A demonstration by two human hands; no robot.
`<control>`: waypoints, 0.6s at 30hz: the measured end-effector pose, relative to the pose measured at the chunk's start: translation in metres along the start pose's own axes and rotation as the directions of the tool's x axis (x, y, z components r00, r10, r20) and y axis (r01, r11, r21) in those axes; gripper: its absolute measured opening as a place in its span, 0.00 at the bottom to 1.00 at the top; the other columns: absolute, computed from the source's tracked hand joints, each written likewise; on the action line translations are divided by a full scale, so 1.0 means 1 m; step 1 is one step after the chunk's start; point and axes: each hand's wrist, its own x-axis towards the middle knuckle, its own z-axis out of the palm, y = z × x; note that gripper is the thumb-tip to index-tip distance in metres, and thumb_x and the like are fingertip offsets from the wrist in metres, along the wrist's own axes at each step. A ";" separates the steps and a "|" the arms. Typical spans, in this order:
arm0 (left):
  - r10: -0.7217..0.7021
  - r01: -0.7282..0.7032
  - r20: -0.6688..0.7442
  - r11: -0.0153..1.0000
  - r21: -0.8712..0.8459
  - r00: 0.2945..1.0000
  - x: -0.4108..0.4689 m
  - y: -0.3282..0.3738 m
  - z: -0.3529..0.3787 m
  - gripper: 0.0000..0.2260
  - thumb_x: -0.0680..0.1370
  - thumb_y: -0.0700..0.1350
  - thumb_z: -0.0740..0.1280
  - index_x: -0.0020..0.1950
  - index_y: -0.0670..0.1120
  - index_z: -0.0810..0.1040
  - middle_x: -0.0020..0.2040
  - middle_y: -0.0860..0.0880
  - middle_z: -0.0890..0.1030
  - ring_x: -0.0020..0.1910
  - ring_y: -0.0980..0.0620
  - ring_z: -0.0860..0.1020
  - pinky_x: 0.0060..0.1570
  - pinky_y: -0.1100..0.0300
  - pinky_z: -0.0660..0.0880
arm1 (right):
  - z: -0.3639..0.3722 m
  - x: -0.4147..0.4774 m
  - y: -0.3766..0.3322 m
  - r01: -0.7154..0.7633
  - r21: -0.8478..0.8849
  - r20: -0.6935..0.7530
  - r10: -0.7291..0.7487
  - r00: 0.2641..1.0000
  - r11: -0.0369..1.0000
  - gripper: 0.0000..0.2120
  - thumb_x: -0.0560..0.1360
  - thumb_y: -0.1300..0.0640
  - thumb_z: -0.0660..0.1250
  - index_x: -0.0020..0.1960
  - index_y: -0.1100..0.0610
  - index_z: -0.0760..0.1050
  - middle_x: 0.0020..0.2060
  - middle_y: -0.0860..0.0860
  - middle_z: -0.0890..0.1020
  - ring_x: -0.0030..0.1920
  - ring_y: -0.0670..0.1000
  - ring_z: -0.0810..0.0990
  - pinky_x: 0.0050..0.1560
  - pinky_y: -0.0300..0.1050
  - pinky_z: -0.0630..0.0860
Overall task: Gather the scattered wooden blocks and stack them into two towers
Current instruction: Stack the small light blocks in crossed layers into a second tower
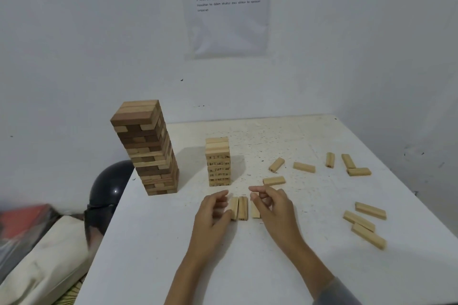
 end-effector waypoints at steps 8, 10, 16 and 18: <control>0.059 -0.058 0.059 0.998 -0.019 0.997 -0.010 0.003 -0.005 0.24 0.72 0.36 0.74 0.64 0.53 0.74 0.52 0.52 0.80 0.50 0.60 0.77 0.50 0.71 0.72 | -0.024 0.007 0.001 -0.053 -0.021 0.391 0.057 0.918 0.998 0.26 0.75 0.65 0.67 0.68 0.45 0.68 0.58 0.44 0.73 0.49 0.41 0.71 0.48 0.28 0.68; 0.063 -0.063 0.054 0.998 -0.013 0.997 -0.009 0.002 -0.006 0.25 0.72 0.37 0.74 0.64 0.54 0.73 0.52 0.53 0.80 0.51 0.59 0.77 0.51 0.70 0.72 | -0.030 0.009 0.007 0.043 -0.107 0.483 0.013 0.875 0.993 0.34 0.73 0.64 0.70 0.71 0.41 0.62 0.61 0.40 0.71 0.53 0.40 0.69 0.52 0.29 0.67; 0.068 -0.069 0.050 0.998 0.009 0.996 -0.006 -0.004 -0.007 0.27 0.70 0.36 0.76 0.64 0.54 0.74 0.50 0.57 0.81 0.52 0.58 0.79 0.51 0.68 0.73 | -0.023 0.005 0.012 0.149 -0.123 0.445 -0.079 0.892 0.981 0.36 0.72 0.58 0.74 0.71 0.38 0.60 0.60 0.37 0.73 0.56 0.38 0.69 0.52 0.27 0.65; 0.069 -0.070 0.056 0.997 0.014 0.996 -0.005 -0.006 -0.008 0.27 0.69 0.36 0.76 0.65 0.53 0.74 0.51 0.57 0.82 0.52 0.58 0.79 0.51 0.68 0.74 | -0.023 0.004 0.011 0.150 -0.120 0.438 -0.083 0.895 0.981 0.35 0.71 0.57 0.75 0.70 0.38 0.61 0.59 0.37 0.73 0.55 0.38 0.69 0.52 0.28 0.65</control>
